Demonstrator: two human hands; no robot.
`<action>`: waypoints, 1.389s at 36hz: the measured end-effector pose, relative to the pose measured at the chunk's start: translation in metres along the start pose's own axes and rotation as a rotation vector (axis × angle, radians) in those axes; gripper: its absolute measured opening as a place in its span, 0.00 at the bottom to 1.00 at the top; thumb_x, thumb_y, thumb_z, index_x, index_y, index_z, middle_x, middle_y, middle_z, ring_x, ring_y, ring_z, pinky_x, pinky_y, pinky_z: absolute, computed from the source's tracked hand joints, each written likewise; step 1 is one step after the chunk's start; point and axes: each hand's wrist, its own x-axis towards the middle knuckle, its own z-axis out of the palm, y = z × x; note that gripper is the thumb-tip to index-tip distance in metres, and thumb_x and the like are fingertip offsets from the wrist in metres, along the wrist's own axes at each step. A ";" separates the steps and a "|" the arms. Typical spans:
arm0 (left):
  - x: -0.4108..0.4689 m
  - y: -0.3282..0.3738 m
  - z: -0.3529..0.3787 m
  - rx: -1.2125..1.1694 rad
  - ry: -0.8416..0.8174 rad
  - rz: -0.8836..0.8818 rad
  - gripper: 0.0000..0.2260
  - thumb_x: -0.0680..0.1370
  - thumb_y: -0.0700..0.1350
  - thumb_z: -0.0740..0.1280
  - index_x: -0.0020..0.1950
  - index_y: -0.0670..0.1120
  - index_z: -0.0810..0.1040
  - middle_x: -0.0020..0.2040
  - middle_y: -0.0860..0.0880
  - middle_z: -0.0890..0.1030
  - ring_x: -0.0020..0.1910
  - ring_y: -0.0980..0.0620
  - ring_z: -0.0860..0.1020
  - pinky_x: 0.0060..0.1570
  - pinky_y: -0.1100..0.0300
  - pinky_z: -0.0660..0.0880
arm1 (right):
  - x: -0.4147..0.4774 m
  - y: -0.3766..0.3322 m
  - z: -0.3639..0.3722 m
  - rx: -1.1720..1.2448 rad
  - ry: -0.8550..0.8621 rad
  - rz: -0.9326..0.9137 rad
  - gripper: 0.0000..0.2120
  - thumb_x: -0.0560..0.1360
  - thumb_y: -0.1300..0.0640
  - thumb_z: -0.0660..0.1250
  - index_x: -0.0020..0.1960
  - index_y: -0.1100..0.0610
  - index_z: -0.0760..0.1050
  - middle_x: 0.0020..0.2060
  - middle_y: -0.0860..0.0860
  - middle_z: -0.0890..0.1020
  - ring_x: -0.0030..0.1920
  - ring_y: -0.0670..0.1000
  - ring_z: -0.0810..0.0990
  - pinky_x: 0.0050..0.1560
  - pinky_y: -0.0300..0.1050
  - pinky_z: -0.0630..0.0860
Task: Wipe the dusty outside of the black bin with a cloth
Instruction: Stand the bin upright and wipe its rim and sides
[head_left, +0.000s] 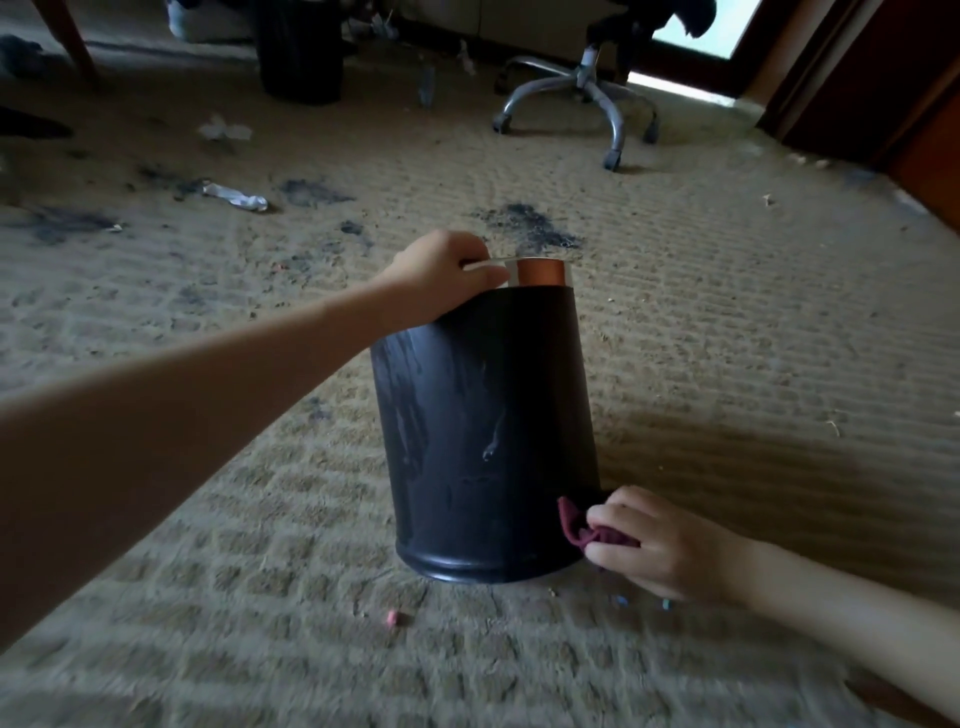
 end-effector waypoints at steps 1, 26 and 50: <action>0.001 0.000 0.001 0.002 0.004 -0.003 0.15 0.76 0.51 0.65 0.32 0.48 0.69 0.30 0.53 0.69 0.30 0.56 0.66 0.30 0.62 0.62 | -0.001 0.003 -0.004 -0.013 0.003 0.018 0.08 0.72 0.65 0.67 0.50 0.58 0.72 0.49 0.55 0.70 0.41 0.53 0.70 0.41 0.46 0.72; -0.004 0.003 0.005 0.011 -0.005 -0.007 0.16 0.76 0.52 0.64 0.30 0.50 0.66 0.30 0.55 0.68 0.39 0.49 0.70 0.42 0.58 0.62 | 0.047 -0.004 -0.026 0.000 0.025 -0.019 0.07 0.70 0.60 0.68 0.48 0.57 0.75 0.42 0.54 0.75 0.37 0.51 0.70 0.38 0.44 0.71; -0.005 0.021 -0.002 -0.097 -0.116 -0.030 0.11 0.79 0.48 0.62 0.41 0.44 0.77 0.33 0.50 0.73 0.29 0.58 0.68 0.25 0.71 0.61 | 0.071 -0.034 -0.002 -0.132 0.097 -0.128 0.06 0.76 0.63 0.63 0.43 0.55 0.77 0.43 0.52 0.79 0.38 0.53 0.74 0.41 0.47 0.70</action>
